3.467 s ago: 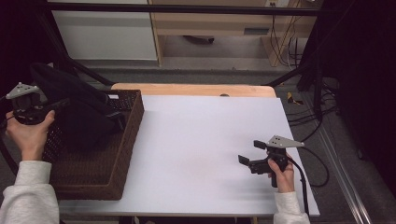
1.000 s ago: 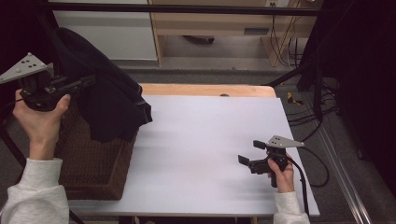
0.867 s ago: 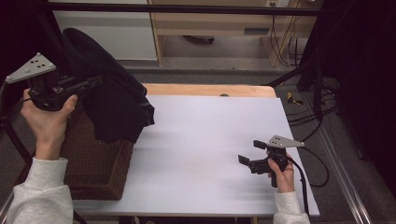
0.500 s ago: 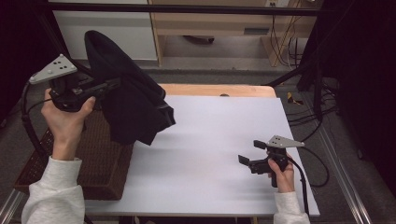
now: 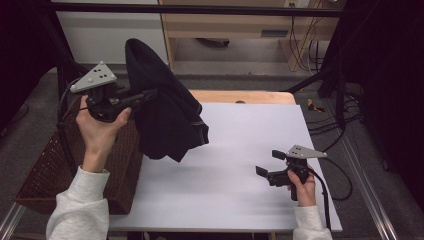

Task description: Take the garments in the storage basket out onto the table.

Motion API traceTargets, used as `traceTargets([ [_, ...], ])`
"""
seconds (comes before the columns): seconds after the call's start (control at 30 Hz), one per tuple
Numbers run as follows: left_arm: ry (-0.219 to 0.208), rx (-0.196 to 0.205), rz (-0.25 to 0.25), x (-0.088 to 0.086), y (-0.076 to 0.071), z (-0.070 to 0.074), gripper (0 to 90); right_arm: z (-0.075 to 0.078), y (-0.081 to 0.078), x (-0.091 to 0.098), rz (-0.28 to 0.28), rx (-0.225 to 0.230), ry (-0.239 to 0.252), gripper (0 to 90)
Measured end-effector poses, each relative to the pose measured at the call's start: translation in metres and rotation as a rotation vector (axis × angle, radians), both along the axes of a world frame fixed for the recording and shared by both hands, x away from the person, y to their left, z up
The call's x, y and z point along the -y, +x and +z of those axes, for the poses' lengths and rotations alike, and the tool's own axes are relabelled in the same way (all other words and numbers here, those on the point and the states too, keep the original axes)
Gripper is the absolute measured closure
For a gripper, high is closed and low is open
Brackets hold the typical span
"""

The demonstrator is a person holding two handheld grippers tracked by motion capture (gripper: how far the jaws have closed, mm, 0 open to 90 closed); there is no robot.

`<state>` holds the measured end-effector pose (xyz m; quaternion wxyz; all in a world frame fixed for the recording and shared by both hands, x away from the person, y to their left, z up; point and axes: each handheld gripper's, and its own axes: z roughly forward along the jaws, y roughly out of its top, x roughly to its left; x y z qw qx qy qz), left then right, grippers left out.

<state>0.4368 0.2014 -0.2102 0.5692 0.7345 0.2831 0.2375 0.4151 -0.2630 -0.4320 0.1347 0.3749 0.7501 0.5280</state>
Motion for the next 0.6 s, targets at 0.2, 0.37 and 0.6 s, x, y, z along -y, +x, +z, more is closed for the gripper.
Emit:
traceTargets([
  [0.2, 0.008, -0.014, -0.023, 0.014, 0.005, -0.007, 77.7, 0.0, 0.0, 0.0, 0.0, -0.001, 0.004, 4.3],
  [0.37, 0.018, -0.024, -0.036, 0.026, 0.01, -0.012, 77.7, 0.0, 0.0, 0.0, -0.001, 0.001, 0.003, 4.3],
  [0.6, 0.03, -0.036, -0.059, 0.042, 0.014, -0.02, 77.6, 0.0, 0.0, 0.001, -0.004, -0.002, 0.007, 4.2],
])
